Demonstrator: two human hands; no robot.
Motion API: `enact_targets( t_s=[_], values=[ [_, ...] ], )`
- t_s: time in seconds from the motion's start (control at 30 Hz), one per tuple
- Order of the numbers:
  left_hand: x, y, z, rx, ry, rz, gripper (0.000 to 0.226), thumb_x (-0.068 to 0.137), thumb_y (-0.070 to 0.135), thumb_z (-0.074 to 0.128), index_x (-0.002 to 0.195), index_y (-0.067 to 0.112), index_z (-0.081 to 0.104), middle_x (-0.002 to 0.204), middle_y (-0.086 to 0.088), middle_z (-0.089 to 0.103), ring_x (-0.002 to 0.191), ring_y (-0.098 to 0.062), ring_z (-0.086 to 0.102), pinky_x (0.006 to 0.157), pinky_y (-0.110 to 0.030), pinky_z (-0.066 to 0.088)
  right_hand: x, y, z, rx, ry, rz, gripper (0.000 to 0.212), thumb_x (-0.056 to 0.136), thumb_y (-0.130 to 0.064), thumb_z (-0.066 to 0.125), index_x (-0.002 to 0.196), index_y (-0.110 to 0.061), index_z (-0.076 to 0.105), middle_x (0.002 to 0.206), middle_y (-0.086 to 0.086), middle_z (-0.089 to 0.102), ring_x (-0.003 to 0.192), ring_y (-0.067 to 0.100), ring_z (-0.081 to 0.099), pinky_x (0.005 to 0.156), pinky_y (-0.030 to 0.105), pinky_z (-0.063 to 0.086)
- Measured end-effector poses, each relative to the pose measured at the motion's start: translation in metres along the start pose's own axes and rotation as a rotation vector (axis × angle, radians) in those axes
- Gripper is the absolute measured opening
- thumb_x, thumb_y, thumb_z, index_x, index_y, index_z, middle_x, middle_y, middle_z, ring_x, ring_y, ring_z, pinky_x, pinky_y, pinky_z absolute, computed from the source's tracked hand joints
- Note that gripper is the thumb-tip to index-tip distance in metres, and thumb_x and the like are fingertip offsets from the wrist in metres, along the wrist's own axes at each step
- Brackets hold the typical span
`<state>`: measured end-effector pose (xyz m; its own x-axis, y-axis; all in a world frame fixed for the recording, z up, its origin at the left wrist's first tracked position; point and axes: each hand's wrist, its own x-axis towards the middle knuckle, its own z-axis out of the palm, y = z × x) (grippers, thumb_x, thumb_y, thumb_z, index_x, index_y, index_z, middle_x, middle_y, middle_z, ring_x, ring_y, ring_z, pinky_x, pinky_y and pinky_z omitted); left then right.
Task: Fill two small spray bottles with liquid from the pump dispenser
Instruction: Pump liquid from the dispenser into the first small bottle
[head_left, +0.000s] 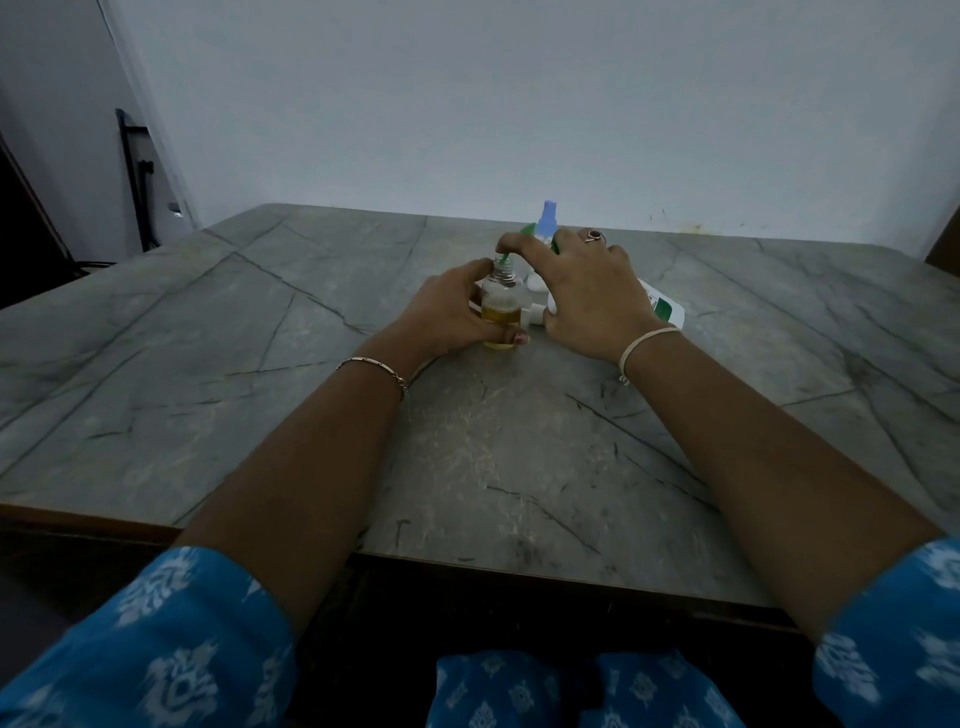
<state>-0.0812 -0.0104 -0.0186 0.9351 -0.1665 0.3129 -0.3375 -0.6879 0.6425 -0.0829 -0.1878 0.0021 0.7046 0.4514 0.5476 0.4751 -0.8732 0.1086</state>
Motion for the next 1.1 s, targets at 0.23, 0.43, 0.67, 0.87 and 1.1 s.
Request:
enact_targets(
  t_s=[0.23, 0.43, 0.67, 0.87, 1.1],
  values=[
    [-0.0014, 0.0016, -0.0005, 0.005, -0.002, 0.007, 0.087, 0.060, 0.041, 0.088, 0.135, 0.018, 0.050, 0.120, -0.003, 0.067, 0.101, -0.016, 0.066, 0.096, -0.036, 0.051, -0.0003, -0.0007, -0.0017, -0.014, -0.009, 0.002, 0.071, 0.079, -0.018, 0.063, 0.141, -0.033, 0.034, 0.104, 0.013, 0.053, 0.103, 0.036, 0.050, 0.086, 0.047, 0.042],
    [-0.0011, 0.0017, -0.0003, 0.000, -0.007, -0.001, 0.083, 0.059, 0.040, 0.089, 0.131, 0.022, 0.052, 0.118, -0.003, 0.067, 0.101, -0.017, 0.066, 0.097, -0.038, 0.051, 0.0015, -0.0035, -0.0005, -0.013, 0.024, 0.012, 0.063, 0.077, -0.016, 0.063, 0.134, -0.028, 0.039, 0.105, 0.013, 0.053, 0.103, 0.036, 0.051, 0.087, 0.047, 0.043],
    [-0.0022, 0.0038, 0.0002, 0.006, -0.006, -0.016, 0.092, 0.063, 0.036, 0.088, 0.141, 0.015, 0.044, 0.118, 0.005, 0.058, 0.106, -0.013, 0.060, 0.096, -0.027, 0.046, 0.0008, -0.0035, 0.0010, -0.046, 0.034, 0.008, 0.068, 0.077, -0.015, 0.064, 0.137, -0.031, 0.036, 0.108, 0.014, 0.054, 0.105, 0.036, 0.051, 0.087, 0.047, 0.043],
    [0.0001, 0.0008, 0.0006, 0.011, -0.014, -0.030, 0.095, 0.060, 0.040, 0.089, 0.140, 0.017, 0.044, 0.124, -0.001, 0.062, 0.109, -0.016, 0.062, 0.100, -0.032, 0.048, -0.0012, -0.0003, 0.0022, -0.107, 0.026, -0.003, 0.076, 0.080, -0.018, 0.064, 0.144, -0.036, 0.028, 0.110, 0.015, 0.053, 0.105, 0.036, 0.052, 0.086, 0.047, 0.043],
    [-0.0020, 0.0028, -0.0007, 0.018, -0.013, -0.023, 0.092, 0.060, 0.040, 0.089, 0.139, 0.018, 0.046, 0.125, -0.004, 0.064, 0.108, -0.018, 0.063, 0.100, -0.034, 0.048, 0.0007, -0.0030, 0.0019, -0.062, 0.040, 0.010, 0.067, 0.077, -0.016, 0.064, 0.136, -0.032, 0.036, 0.108, 0.013, 0.055, 0.105, 0.036, 0.052, 0.087, 0.048, 0.042]
  ],
)
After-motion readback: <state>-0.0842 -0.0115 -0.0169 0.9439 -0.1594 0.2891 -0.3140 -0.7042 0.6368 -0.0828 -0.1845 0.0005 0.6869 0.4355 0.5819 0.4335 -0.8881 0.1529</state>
